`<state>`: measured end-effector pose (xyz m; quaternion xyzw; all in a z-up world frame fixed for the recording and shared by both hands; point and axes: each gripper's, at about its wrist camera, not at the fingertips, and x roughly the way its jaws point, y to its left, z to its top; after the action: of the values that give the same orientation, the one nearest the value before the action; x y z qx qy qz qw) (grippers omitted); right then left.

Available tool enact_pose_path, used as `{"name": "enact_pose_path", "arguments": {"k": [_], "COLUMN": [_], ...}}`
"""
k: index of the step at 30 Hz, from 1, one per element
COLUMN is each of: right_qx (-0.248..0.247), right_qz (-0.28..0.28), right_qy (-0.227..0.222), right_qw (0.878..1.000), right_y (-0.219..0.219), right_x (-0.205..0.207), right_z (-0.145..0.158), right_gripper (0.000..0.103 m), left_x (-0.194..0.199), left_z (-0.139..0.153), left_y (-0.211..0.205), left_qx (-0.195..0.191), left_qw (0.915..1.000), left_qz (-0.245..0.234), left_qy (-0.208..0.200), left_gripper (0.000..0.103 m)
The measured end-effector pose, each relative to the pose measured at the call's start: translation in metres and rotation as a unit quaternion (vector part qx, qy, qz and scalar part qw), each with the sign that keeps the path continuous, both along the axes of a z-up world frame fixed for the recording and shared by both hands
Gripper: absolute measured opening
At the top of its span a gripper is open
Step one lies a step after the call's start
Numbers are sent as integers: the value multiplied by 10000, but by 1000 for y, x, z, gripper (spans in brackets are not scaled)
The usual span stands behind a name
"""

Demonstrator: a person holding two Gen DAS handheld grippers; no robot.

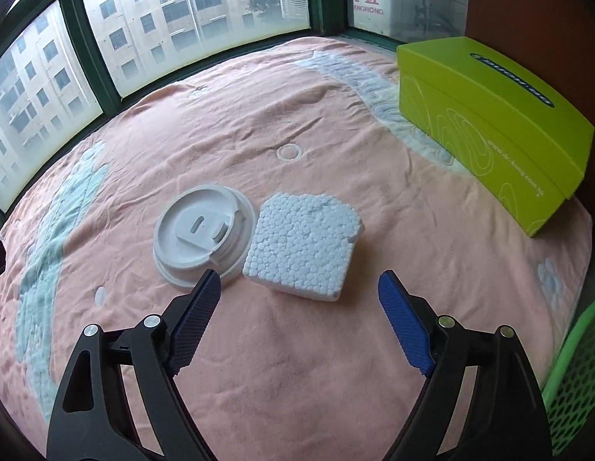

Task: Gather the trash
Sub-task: 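Grasp the white foam block with the right tool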

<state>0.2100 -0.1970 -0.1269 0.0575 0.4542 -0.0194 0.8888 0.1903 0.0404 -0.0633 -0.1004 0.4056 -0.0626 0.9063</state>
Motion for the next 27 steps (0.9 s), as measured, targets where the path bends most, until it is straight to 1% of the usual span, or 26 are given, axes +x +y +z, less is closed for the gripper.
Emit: {"name": "enact_pose_path", "arguments": {"k": [2, 4, 6, 8, 10, 15, 17, 21, 24, 27], "right_qx": [-57, -29, -4, 38, 21, 13, -3, -57, -30, 21], "right_qz": [-61, -112, -150, -156, -116, -95, -61, -56, -91, -150], "right_qy": [78, 146, 175, 188, 215, 120, 101, -18, -95, -179], "right_qw": [9999, 9998, 9997, 9997, 9997, 9999, 9999, 10000, 9999, 9997], "right_y": [0, -2, -4, -6, -5, -12, -14, -21, -28, -37], "right_x": [6, 9, 13, 16, 20, 12, 8, -8, -21, -34], "right_z": [-5, -9, -11, -12, -14, -8, -4, 8, 17, 27], "right_gripper": [81, 74, 70, 68, 60, 60, 60, 60, 60, 60], "left_x": [2, 5, 7, 11, 14, 24, 27, 33, 39, 45], "left_z": [-3, -5, -7, -10, -14, -23, -26, -31, -36, -41], "left_y": [1, 1, -1, -6, -11, -28, -35, -52, -69, -84], "left_qx": [18, 11, 34, 78, 105, 176, 227, 271, 362, 342], "left_qw": [10000, 10000, 10000, 9999, 9998, 9991, 9988, 9978, 9966, 9954], "left_qz": [1, -10, -38, -79, -129, -303, -347, -538, -670, -829], "left_qy": [28, 62, 74, 101, 146, 236, 262, 280, 318, 348], "left_gripper": [60, 60, 60, 60, 60, 60, 65, 67, 72, 76]}}
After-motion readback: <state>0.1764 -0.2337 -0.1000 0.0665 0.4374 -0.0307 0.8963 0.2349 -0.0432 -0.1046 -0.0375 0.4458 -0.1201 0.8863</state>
